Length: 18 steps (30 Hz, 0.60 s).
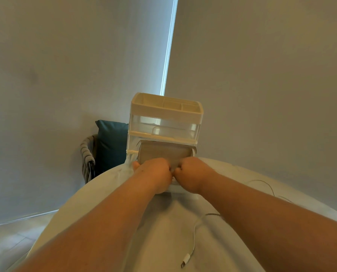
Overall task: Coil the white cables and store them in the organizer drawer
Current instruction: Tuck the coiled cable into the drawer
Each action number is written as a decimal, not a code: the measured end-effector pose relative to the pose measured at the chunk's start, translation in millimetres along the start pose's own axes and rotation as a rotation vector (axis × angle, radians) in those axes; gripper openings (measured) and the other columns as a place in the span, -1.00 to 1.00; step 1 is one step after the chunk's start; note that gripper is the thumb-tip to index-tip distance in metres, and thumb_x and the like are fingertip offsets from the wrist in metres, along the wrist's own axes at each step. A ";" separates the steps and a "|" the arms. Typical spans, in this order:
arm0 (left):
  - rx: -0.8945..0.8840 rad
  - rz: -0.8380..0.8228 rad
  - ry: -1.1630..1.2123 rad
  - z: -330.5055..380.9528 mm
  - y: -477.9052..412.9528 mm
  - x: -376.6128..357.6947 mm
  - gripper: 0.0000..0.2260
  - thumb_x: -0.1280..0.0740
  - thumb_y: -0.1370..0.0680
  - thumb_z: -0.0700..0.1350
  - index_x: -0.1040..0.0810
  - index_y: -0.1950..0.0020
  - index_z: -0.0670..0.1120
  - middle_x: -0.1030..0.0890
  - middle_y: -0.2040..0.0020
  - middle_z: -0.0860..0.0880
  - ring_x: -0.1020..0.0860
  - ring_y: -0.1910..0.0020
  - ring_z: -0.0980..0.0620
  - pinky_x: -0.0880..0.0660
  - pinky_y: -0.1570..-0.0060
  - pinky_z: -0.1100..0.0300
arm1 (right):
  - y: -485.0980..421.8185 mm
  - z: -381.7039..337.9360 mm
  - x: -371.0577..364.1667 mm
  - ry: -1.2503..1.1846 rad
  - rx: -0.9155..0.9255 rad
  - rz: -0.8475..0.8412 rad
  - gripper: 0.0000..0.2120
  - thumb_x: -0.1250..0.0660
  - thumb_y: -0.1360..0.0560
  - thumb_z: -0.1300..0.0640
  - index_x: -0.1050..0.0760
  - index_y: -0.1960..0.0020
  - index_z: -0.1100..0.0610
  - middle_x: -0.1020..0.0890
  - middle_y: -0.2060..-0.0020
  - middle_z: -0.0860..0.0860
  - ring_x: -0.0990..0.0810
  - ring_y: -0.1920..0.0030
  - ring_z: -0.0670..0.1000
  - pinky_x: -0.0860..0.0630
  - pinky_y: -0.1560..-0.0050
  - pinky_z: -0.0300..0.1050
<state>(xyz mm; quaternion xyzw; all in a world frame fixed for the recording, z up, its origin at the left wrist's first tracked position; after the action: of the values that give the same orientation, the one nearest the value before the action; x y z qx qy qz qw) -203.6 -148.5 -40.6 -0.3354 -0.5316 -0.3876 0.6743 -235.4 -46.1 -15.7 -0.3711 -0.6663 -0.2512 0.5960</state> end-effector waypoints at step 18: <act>-0.275 0.446 0.307 1.1 36.1 30.4 -0.77 -0.18 -0.61 -0.07 -0.60 -0.13 0.11 -0.64 -0.02 0.11 -0.54 -0.03 0.06 -0.49 -0.18 -0.04 | 66.0 69.8 39.7 -0.298 -0.050 0.149 -0.64 -0.20 -0.56 0.19 -0.57 -0.30 0.04 -0.62 -0.24 -0.04 -0.55 -0.19 -0.05 -0.37 -0.16 -0.23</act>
<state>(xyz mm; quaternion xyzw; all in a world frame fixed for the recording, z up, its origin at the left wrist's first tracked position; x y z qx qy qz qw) -168.3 -135.5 -12.1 -0.4696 -0.2791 -0.3445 0.7635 -226.0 55.4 4.7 -0.4673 -0.7116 -0.1650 0.4981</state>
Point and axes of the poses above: each hand's wrist, its own y-axis away from the middle knuckle, its own x-axis out of the back of the hand, z = x × y, the point moved 8 cm from there along -y, towards the middle knuckle
